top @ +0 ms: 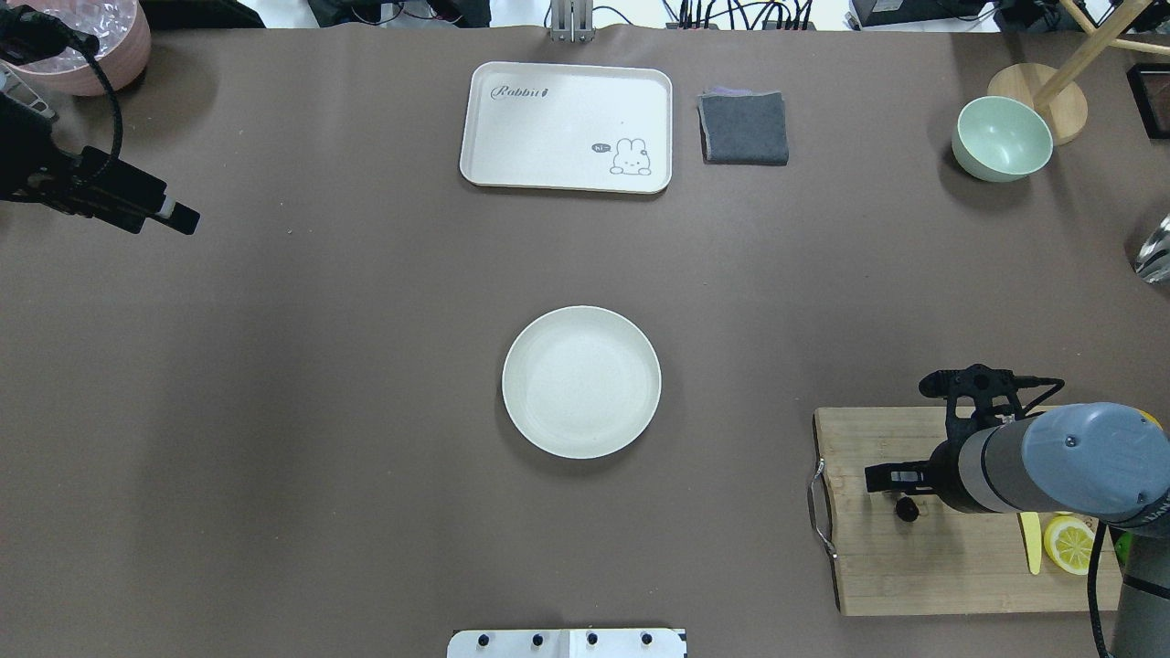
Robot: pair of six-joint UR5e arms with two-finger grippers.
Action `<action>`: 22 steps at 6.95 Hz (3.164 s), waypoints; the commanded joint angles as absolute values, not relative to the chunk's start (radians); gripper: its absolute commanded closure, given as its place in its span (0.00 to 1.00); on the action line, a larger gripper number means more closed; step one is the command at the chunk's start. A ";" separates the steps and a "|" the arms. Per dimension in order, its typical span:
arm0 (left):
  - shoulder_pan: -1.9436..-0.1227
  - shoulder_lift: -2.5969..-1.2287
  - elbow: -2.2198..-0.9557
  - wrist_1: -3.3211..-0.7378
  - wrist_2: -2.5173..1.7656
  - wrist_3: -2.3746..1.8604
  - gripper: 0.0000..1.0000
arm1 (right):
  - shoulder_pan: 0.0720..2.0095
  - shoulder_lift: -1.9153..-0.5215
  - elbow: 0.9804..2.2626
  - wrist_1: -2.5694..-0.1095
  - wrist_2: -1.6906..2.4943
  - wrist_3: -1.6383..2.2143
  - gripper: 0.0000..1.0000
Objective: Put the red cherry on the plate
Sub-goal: 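Lower the right gripper over the dark red cherries on the cutting board, then close the right gripper on the cherry stems and lift them, then carry the cherries with the right gripper over the white plate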
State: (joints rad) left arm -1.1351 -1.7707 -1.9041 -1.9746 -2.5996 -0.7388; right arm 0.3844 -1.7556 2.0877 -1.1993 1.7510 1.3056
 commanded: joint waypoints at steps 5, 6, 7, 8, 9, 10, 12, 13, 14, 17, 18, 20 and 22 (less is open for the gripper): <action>-1.134 -1.779 -1.901 -1.974 -2.597 -0.742 0.02 | 0.316 -1.758 2.120 -1.190 1.675 1.397 1.00; -1.134 -1.779 -1.901 -1.974 -2.597 -0.747 0.03 | 0.319 -1.764 2.143 -1.192 1.681 1.402 1.00; -1.134 -1.785 -1.901 -1.974 -2.597 -0.750 0.02 | 0.356 -1.772 2.173 -1.201 1.712 1.401 1.00; -1.132 -1.787 -1.899 -1.973 -2.596 -0.750 0.03 | 0.465 -1.788 2.213 -1.203 1.852 1.388 1.00; -1.132 -1.792 -1.899 -1.973 -2.594 -0.752 0.02 | 0.550 -1.801 2.261 -1.225 1.938 1.378 1.00; -1.132 -1.792 -1.898 -1.973 -2.592 -0.752 0.02 | 0.686 -1.792 2.307 -1.320 2.080 1.271 1.00; -1.131 -1.811 -1.891 -1.967 -2.595 -0.752 0.03 | 0.950 -1.764 2.373 -1.501 2.296 1.021 1.00; -1.137 -1.804 -1.881 -1.967 -2.591 -0.738 0.03 | 1.018 -1.676 2.369 -1.641 2.334 0.938 1.00; -1.166 -1.786 -1.884 -1.968 -2.585 -0.736 0.03 | 1.041 -1.481 2.375 -1.895 2.333 0.899 1.00; -1.271 -1.622 -1.805 -1.967 -2.490 -0.473 0.03 | 0.861 -0.845 2.179 -2.442 2.086 0.910 1.00; -1.311 -1.568 -1.772 -1.965 -2.461 -0.390 0.03 | 0.792 -0.778 2.107 -2.435 2.001 0.913 1.00; -1.408 -1.517 -1.720 -1.965 -2.457 -0.354 0.03 | 0.697 -0.701 1.946 -2.291 1.933 0.969 1.00; -1.420 -1.471 -1.718 -1.965 -2.439 -0.354 0.03 | 0.620 -0.622 1.719 -2.116 1.855 1.017 1.00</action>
State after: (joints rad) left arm -1.4077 -1.5043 -1.7224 -1.9650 -2.4490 -0.3576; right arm 0.6704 -0.6712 1.8609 -2.2288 1.9081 0.9771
